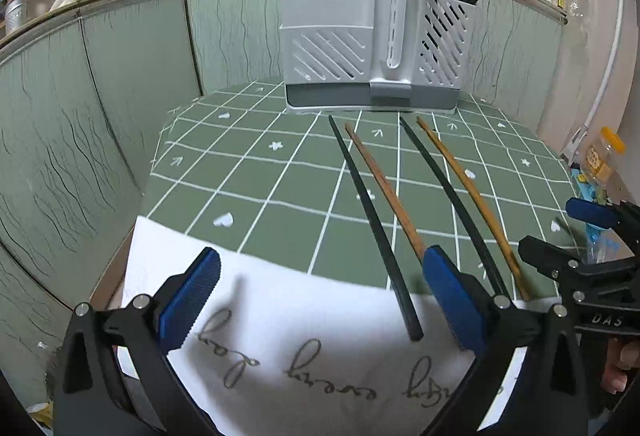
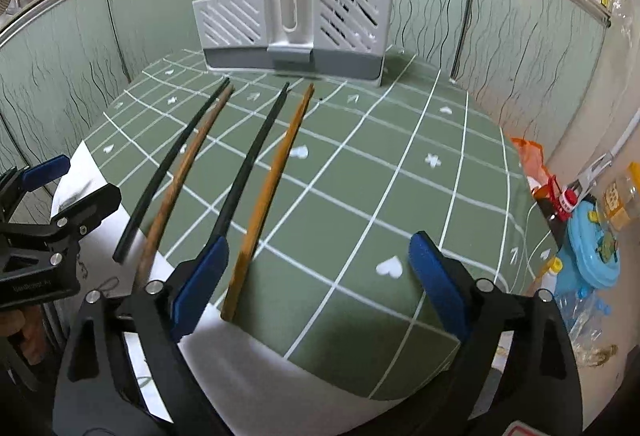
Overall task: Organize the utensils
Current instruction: 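Close the left tool on a black chopstick while the right tool grasps a wooden chopstick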
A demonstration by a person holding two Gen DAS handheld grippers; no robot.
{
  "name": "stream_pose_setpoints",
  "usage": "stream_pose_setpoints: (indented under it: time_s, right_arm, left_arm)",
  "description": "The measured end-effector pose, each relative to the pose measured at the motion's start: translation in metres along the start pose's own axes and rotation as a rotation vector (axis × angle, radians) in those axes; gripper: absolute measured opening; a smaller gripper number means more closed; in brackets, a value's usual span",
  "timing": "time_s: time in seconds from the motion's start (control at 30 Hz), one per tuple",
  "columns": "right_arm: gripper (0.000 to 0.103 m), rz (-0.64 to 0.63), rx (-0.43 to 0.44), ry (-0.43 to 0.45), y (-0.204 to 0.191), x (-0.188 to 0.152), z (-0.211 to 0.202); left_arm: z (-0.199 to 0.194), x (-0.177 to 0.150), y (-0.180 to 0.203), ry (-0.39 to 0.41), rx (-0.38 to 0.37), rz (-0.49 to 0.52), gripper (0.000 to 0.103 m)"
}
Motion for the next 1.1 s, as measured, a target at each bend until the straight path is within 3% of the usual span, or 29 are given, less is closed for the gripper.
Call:
stream_pose_setpoints:
  time_s: [0.27, 0.63, 0.8, 0.93, 1.0, 1.1]
  right_arm:
    - [0.080, 0.011, 0.002, -0.004, -0.002, -0.010, 0.003]
    - [0.058, -0.026, 0.018, 0.010, -0.020, -0.014, -0.001]
    - [0.044, -0.047, -0.003, 0.021, -0.026, -0.018, -0.002]
    - [0.018, -0.041, 0.000, 0.014, -0.027, -0.020, -0.003]
    - [0.006, -0.032, 0.005, 0.008, -0.028, -0.021, -0.005]
    - [0.006, -0.015, 0.008, 0.008, -0.027, -0.021, -0.005]
  left_arm:
    - [0.005, -0.011, 0.002, -0.011, 0.001, 0.001, 0.098]
    - [0.011, -0.024, 0.015, -0.033, 0.007, 0.016, 0.078]
    - [0.009, -0.025, 0.025, -0.029, -0.001, 0.031, 0.059]
    - [0.008, -0.026, 0.032, -0.018, 0.000, 0.042, 0.045]
    - [0.007, -0.027, 0.034, -0.014, 0.008, 0.043, 0.032]
    - [0.006, -0.026, 0.033, -0.011, 0.011, 0.036, 0.011]
Point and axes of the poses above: each gripper's, at about its wrist camera, not at the fingertips, and z roughly the way its jaws point, y to its right, x to its top, the point moved 7 cm from there along z, roughly the way its jaws point, and after that the axes turned 7 degrees about -x, right-handed, at the moved point
